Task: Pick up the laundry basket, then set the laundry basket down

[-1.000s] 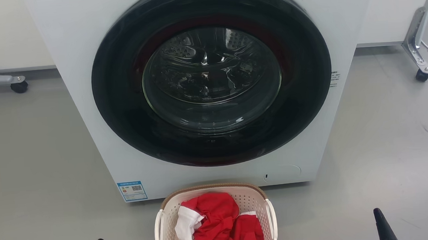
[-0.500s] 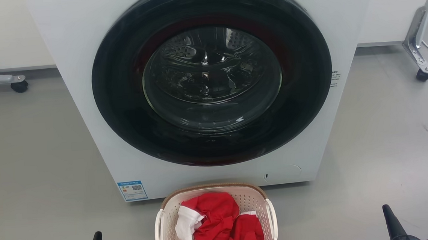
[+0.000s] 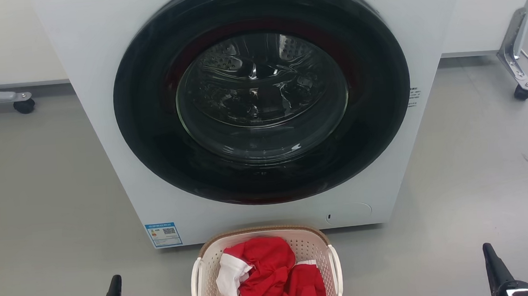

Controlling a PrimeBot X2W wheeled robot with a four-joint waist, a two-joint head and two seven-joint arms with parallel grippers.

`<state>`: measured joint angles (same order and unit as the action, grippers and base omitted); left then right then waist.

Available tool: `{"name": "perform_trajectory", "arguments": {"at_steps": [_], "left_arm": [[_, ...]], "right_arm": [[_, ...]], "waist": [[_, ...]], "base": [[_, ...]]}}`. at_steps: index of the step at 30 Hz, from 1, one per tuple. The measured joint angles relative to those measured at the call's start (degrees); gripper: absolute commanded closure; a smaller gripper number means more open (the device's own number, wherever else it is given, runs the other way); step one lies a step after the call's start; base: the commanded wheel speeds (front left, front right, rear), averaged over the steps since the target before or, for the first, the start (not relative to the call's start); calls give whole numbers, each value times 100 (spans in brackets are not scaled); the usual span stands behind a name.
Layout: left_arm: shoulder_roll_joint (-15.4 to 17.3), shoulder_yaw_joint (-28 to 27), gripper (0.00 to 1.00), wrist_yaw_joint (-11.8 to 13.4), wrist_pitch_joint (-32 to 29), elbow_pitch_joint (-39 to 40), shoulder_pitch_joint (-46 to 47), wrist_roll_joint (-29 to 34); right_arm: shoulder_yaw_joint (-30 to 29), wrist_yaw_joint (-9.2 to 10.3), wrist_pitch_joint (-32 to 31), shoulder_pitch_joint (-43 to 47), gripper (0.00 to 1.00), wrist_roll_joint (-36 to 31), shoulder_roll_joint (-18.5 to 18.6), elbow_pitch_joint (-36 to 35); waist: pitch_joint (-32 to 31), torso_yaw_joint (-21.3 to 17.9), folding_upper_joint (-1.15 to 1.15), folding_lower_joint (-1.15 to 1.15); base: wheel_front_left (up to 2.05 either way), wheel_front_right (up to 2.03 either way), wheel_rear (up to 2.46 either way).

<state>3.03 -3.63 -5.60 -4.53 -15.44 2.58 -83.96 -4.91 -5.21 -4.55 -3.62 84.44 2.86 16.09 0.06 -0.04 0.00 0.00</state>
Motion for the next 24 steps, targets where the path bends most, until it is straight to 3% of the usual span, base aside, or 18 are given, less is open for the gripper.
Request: {"name": "perform_trajectory", "arguments": {"at_steps": [10,24], "left_arm": [[-57,-156,100,-118,-197,-131,194,-749],[-67,-157,100,-148,-198,-133,198,-773]], "right_arm": [[-265,-151,-193,-102,100,699,-29,93],[-269,-162,-193,-166,100,699,-34,98]], "waist": [[4,4,0,0],[4,4,0,0]], "base": [[0,0,0],[0,0,0]]}}
